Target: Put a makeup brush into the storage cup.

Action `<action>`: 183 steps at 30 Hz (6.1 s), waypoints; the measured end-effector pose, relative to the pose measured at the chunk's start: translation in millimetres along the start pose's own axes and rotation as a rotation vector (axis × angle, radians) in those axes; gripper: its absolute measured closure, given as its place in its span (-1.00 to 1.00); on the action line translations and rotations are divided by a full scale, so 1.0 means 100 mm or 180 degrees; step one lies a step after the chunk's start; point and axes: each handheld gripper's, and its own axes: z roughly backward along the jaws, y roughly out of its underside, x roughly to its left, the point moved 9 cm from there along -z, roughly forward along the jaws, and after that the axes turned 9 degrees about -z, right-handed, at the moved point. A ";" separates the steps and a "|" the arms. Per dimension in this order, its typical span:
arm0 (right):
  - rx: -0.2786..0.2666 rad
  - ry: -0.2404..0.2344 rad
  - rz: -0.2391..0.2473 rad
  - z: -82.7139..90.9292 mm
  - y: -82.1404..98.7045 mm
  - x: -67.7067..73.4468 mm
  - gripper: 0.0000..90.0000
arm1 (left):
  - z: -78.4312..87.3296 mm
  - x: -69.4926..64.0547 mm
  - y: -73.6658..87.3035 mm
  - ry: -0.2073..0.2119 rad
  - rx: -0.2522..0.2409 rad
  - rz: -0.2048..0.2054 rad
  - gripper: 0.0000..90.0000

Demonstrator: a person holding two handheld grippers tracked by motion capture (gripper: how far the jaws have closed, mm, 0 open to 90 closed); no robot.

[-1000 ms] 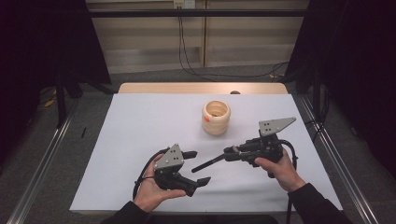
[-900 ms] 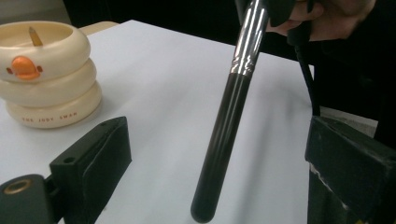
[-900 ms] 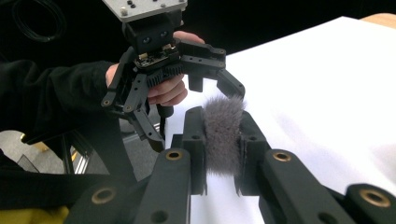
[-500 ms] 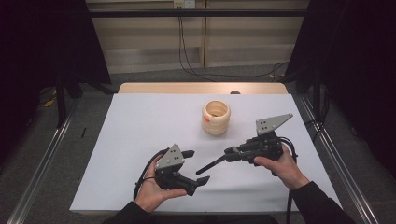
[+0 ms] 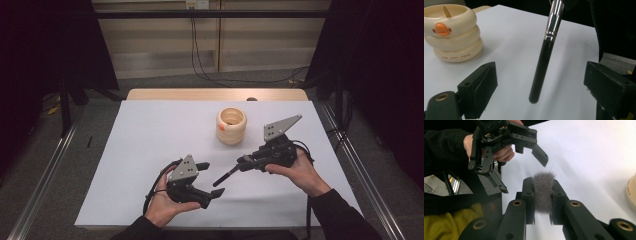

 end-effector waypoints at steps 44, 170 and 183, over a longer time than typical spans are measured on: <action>0.0112 -0.0250 0.0063 -0.11 0.04 0.08 0.73 | -0.19 -0.18 0.11 0.0501 0.0286 -0.0101 0.76; -0.1371 0.0197 0.0116 0.04 -0.20 -0.02 0.73 | 0.51 0.27 0.04 -0.0641 -0.0531 0.0479 -0.98; -0.1393 0.0271 0.0097 0.11 -0.20 -0.08 0.73 | 0.72 0.32 0.23 -0.0917 -0.0358 0.0399 -0.98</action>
